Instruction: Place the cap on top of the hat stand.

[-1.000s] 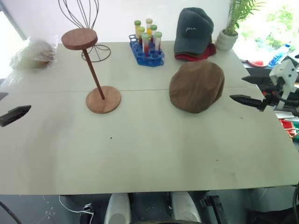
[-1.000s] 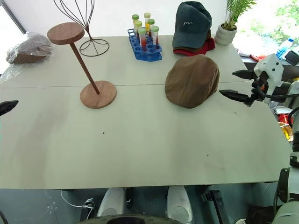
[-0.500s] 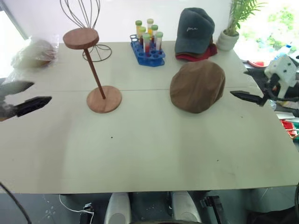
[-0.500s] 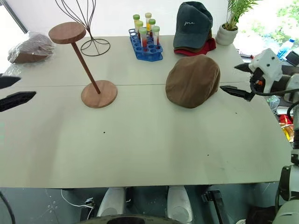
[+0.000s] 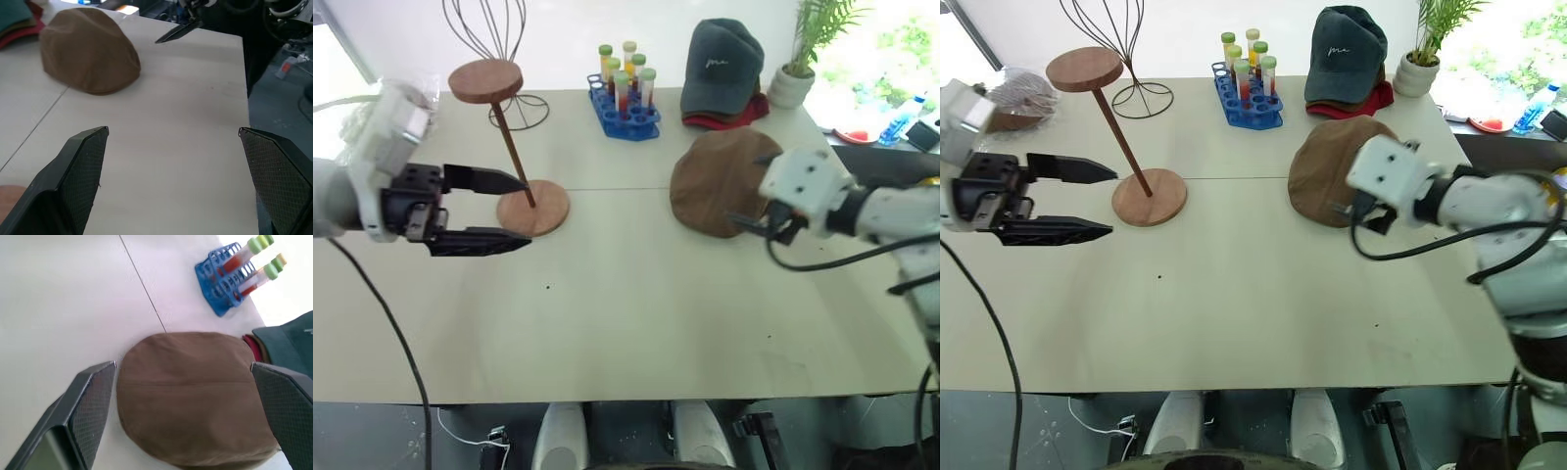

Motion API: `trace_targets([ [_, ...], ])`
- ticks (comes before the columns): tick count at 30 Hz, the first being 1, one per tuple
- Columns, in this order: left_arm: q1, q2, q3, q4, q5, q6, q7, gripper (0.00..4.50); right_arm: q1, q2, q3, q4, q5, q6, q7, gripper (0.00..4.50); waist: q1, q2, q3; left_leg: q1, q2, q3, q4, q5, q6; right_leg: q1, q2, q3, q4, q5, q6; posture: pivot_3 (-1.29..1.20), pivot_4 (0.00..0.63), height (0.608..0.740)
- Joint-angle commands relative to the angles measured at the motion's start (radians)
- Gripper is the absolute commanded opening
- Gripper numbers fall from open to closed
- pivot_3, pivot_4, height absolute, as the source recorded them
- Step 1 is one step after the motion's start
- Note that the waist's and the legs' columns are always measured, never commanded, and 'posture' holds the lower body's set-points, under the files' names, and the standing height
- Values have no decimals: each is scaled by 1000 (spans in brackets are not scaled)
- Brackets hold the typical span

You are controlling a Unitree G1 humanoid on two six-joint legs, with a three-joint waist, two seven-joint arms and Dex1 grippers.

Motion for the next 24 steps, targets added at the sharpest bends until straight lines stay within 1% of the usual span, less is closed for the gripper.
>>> trace_targets([
  [1, -77, -19, -51, 37, 31, -22, -36, 4465, 55, 16, 65, -57, -106, -12, -93, 4500, 0, -1, 0, 0, 0, 0, 1, 0, 0, 0, 0, 0, 0, 0, 0, 0, 150, 728],
  [5, -135, -45, -104, 76, 64, -32, -75, 4465, 129, 41, 184, 16, -257, -101, -187, 4500, -4, -4, 0, 0, 0, -1, 4, -1, 1, 2, 0, 0, 0, 0, 0, 0, 150, 728],
  [8, -161, -61, -128, 99, 91, -44, -95, 4465, 161, 45, 282, 128, -405, -222, -259, 4500, -6, -5, 0, 0, 0, -1, 4, -1, 1, 2, 0, 0, 0, 0, 0, 0, 150, 728],
  [14, -196, -86, -144, 113, 117, -46, -104, 4465, 124, 158, 350, 358, -566, -336, -395, 4500, -9, -7, 0, 0, 0, -2, 3, -1, 2, 2, 1, 0, 0, 0, 0, 0, 150, 728],
  [19, -204, -91, -137, 110, 119, -35, -103, 4465, 50, 280, 363, 557, -617, -400, -478, 4500, -12, -11, -1, 1, 0, -4, 4, -1, 2, 3, 2, 0, 0, 0, 0, 0, 150, 728],
  [24, -189, -98, -123, 97, 115, -35, -89, 4465, -65, 354, 367, 800, -677, -478, -582, 4500, -14, -13, -2, 1, 0, -4, 5, -1, 2, 5, 2, 0, 0, 0, 0, 0, 150, 728],
])
